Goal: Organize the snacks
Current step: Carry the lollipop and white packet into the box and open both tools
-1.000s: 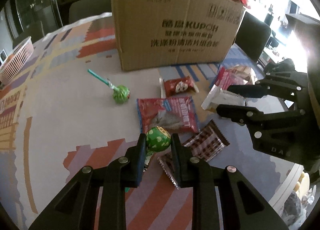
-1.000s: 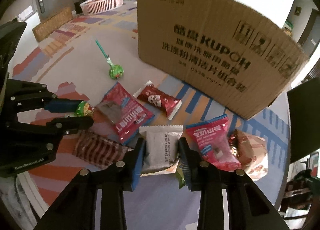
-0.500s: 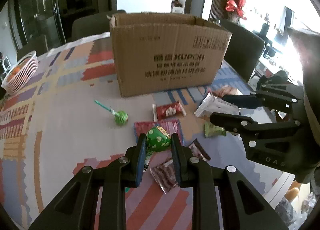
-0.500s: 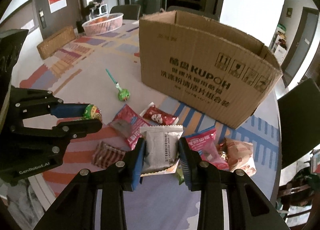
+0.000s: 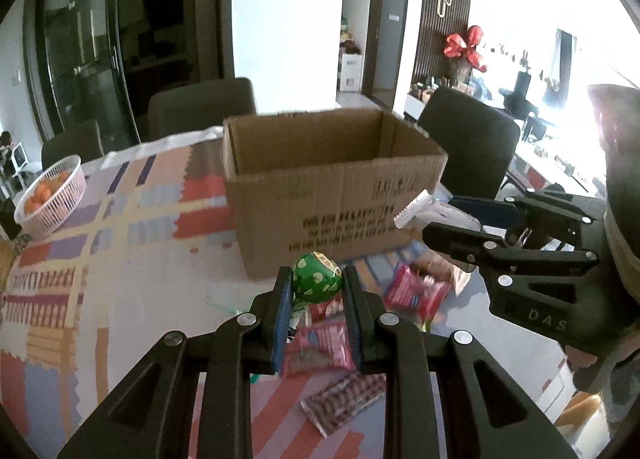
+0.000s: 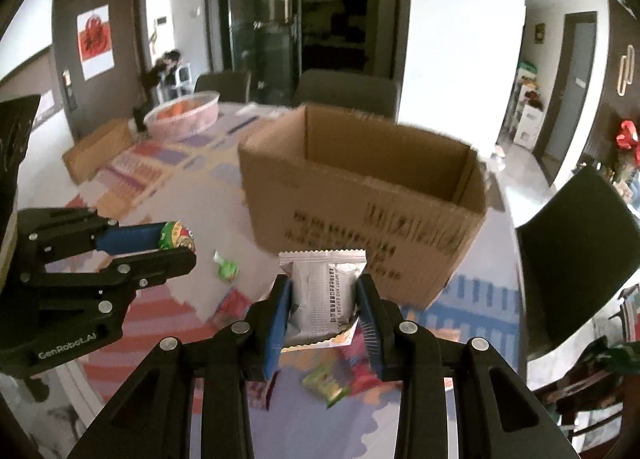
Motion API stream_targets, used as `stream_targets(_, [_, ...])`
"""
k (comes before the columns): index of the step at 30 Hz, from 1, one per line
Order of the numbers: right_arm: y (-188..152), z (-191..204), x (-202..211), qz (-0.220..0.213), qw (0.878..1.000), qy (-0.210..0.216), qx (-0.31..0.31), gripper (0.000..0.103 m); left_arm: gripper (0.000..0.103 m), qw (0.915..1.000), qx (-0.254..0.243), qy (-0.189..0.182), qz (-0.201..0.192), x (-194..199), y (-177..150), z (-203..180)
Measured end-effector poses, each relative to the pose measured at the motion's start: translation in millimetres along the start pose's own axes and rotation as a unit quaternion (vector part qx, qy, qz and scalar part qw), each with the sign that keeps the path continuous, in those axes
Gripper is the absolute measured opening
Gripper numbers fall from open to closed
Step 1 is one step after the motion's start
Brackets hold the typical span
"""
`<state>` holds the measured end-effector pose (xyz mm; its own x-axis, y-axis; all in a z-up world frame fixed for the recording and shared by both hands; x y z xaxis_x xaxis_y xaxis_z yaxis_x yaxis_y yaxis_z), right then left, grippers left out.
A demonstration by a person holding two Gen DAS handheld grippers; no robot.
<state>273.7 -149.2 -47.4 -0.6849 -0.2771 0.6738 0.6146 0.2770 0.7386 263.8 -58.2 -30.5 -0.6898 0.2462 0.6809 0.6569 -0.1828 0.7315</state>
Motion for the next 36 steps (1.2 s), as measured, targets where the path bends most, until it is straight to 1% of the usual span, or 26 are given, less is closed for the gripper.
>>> stream_targets(7, [38.6,-14.7,15.8,-0.040,0.999,-0.011,-0.015,0.035,0.025,0.9996,-0.007,0.005,-0.028,5.1,44.7,0.6])
stream_targets(14, [66.3,-31.5,15.6,-0.051,0.998,-0.013,-0.033,0.035,0.025,0.9986,-0.022,0.015,-0.047,4.2,79.3,2.6])
stream_targets(17, [79.1,-37.6,11.7,-0.054,0.998,-0.020,-0.034,0.035,0.025,0.9986,-0.021,0.013,-0.047,-2.0,92.2,5.3])
stream_targets(21, [93.4,-47.6,2.3,-0.051,0.998,-0.023,-0.040,0.035,0.025,0.9990,-0.017,0.008,-0.040,-16.2,107.0,10.6])
stream_targets(27, [107.2,-62.5,-14.5,-0.040,0.998,-0.042,-0.040,0.035,0.025,0.9996,-0.007,0.015,-0.022,-43.8,124.4,20.8])
stream_targets(33, [110.9,-74.4,-31.9,-0.026,0.997,-0.048,-0.053,0.035,0.025,0.9997,0.019,-0.010,0.014,-71.7,128.5,24.2])
stream_targets(36, [109.7,-78.8,-40.9,-0.016,0.997,-0.052,-0.056,0.035,0.025,0.9990,0.031,-0.016,0.029,-84.0,128.9,26.2])
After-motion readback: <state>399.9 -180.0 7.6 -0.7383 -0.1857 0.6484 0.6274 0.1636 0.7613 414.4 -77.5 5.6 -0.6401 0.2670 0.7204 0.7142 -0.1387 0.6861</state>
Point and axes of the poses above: each gripper's, at about its wrist camera, not at the fingertips, and x roughly against the way its jaws point, z to its left, y to its top, the point moved 10 cm from there along -x, roughly the way its jaws point, and after that the axes turned 1 degree about y, right-handed, at the moved point
